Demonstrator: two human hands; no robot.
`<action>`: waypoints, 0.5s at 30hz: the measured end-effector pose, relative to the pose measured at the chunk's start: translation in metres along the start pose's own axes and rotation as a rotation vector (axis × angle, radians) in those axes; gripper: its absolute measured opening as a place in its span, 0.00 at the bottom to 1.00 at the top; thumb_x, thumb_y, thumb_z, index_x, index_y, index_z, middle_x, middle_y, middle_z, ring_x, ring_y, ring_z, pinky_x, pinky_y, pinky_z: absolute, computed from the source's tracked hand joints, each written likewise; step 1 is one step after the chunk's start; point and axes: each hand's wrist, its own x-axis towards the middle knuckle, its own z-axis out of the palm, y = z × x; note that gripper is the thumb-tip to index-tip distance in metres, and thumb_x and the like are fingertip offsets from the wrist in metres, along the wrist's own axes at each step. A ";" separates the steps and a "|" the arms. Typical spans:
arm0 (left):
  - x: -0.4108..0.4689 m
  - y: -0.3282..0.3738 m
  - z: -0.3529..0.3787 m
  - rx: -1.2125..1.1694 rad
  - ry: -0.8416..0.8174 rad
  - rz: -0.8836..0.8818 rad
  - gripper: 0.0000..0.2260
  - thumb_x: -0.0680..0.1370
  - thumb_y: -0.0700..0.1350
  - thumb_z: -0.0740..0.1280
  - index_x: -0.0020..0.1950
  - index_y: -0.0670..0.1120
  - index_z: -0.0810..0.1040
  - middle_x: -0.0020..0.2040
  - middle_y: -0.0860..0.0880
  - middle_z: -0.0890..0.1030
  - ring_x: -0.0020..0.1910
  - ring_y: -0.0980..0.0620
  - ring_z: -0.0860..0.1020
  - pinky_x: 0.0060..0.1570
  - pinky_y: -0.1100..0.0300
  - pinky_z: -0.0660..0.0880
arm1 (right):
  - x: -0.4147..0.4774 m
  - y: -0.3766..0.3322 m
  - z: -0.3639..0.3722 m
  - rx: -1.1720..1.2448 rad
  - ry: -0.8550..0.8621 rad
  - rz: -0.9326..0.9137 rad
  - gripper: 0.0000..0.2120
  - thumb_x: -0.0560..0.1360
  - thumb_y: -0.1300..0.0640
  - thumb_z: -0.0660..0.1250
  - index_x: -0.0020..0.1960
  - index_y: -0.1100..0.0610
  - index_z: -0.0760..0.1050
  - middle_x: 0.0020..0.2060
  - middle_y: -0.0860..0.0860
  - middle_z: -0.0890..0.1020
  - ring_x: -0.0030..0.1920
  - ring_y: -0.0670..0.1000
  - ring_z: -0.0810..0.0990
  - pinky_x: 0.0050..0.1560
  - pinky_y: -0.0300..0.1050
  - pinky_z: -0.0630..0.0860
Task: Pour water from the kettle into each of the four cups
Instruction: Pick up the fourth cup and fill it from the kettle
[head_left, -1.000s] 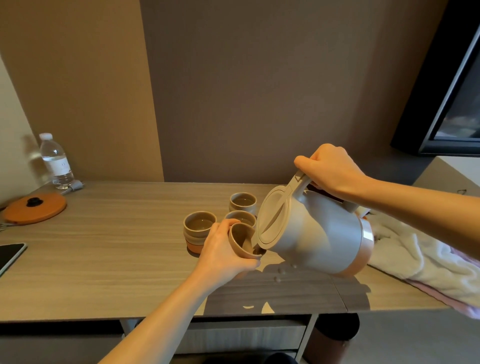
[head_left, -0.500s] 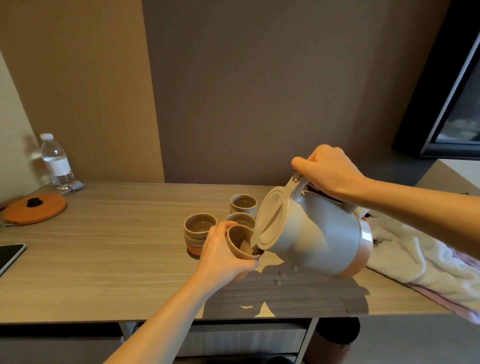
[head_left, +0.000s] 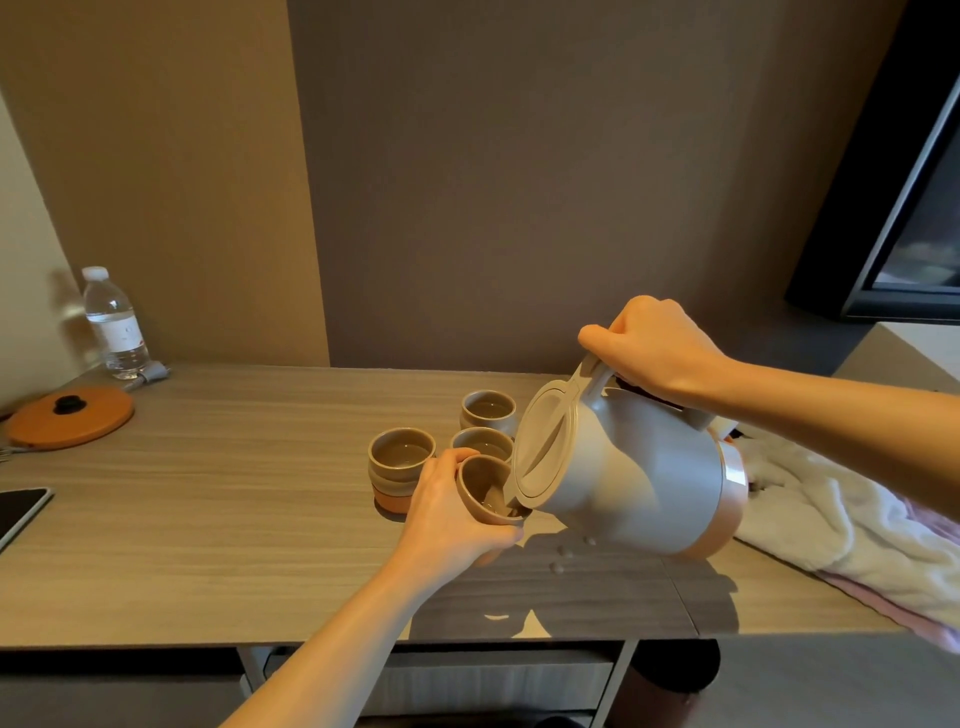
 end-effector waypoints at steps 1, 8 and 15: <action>0.000 0.000 0.001 -0.002 -0.002 -0.002 0.38 0.55 0.53 0.83 0.59 0.58 0.67 0.57 0.57 0.73 0.54 0.57 0.73 0.43 0.71 0.69 | 0.000 0.000 0.000 -0.004 -0.005 -0.002 0.25 0.76 0.51 0.61 0.22 0.57 0.65 0.21 0.52 0.67 0.24 0.50 0.63 0.27 0.41 0.61; -0.001 -0.001 0.005 -0.021 0.000 -0.005 0.37 0.54 0.55 0.82 0.56 0.61 0.66 0.56 0.58 0.74 0.52 0.60 0.74 0.44 0.70 0.70 | 0.000 0.000 0.001 -0.020 -0.003 -0.012 0.25 0.75 0.51 0.62 0.21 0.56 0.62 0.20 0.51 0.63 0.24 0.51 0.61 0.28 0.42 0.60; -0.006 0.000 0.005 -0.043 0.006 0.002 0.36 0.57 0.52 0.83 0.58 0.58 0.66 0.56 0.57 0.73 0.53 0.58 0.73 0.43 0.72 0.68 | 0.002 0.000 0.003 -0.020 -0.016 -0.022 0.25 0.76 0.51 0.62 0.22 0.57 0.64 0.21 0.52 0.65 0.23 0.50 0.63 0.27 0.40 0.61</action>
